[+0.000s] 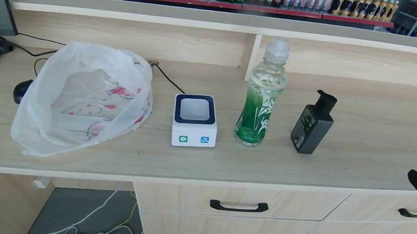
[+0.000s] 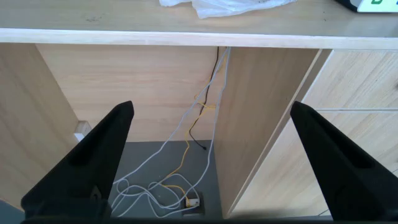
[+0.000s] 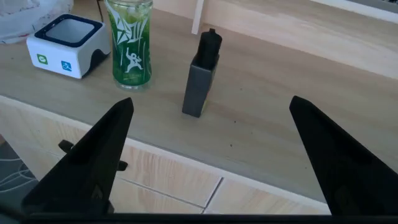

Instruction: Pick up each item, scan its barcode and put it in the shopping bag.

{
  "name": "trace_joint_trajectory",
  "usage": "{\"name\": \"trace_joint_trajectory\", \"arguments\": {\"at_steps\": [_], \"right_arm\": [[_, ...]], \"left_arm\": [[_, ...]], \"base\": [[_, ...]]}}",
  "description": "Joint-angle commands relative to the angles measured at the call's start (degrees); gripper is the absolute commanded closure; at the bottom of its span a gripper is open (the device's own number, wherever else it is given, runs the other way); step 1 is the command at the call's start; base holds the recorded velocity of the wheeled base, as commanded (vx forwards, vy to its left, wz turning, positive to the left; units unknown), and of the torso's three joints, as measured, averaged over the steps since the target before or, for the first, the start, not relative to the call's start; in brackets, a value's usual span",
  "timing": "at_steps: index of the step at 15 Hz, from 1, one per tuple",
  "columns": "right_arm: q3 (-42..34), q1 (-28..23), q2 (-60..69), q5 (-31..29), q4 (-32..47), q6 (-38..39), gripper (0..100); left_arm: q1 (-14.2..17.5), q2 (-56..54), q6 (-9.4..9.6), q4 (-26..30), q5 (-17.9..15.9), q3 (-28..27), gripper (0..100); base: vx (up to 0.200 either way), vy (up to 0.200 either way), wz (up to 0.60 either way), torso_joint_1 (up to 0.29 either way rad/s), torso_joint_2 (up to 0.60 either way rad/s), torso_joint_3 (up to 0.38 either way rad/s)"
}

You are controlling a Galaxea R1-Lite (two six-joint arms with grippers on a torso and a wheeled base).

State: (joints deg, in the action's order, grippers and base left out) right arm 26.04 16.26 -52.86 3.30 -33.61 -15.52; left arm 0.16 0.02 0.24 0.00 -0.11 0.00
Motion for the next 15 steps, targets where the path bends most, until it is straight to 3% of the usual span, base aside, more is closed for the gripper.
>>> {"name": "trace_joint_trajectory", "arguments": {"at_steps": [1, 5, 8, 12, 15], "right_arm": [[2.9, 3.9, -8.3, -1.3, -1.7, -1.3, 0], [4.4, 11.5, -11.6, -8.9, -3.4, -2.6, 0], [4.5, 18.8, -12.3, -20.2, -3.9, -4.9, 0], [4.0, 29.1, -16.0, -35.7, -5.4, -2.2, 0], [4.2, 31.5, -25.3, -38.3, -19.2, -2.0, 0]], "left_arm": [[0.0, 0.0, 0.02, 0.0, 0.0, 0.0, 0], [0.0, 0.0, 0.02, 0.0, 0.0, 0.0, 0], [0.0, 0.0, 0.02, 0.0, 0.0, 0.0, 0], [0.0, 0.0, 0.02, 0.0, 0.0, 0.0, 0], [0.0, 0.0, 0.02, 0.0, 0.0, 0.0, 0]], "base": [[0.0, 0.0, 0.0, 0.0, 0.0, 0.0], [0.0, 0.0, 0.0, 0.0, 0.0, 0.0], [0.0, 0.0, 0.0, 0.0, 0.0, 0.0], [0.0, 0.0, 0.0, 0.0, 0.0, 0.0], [0.0, 0.0, 0.0, 0.0, 0.0, 0.0]]}}
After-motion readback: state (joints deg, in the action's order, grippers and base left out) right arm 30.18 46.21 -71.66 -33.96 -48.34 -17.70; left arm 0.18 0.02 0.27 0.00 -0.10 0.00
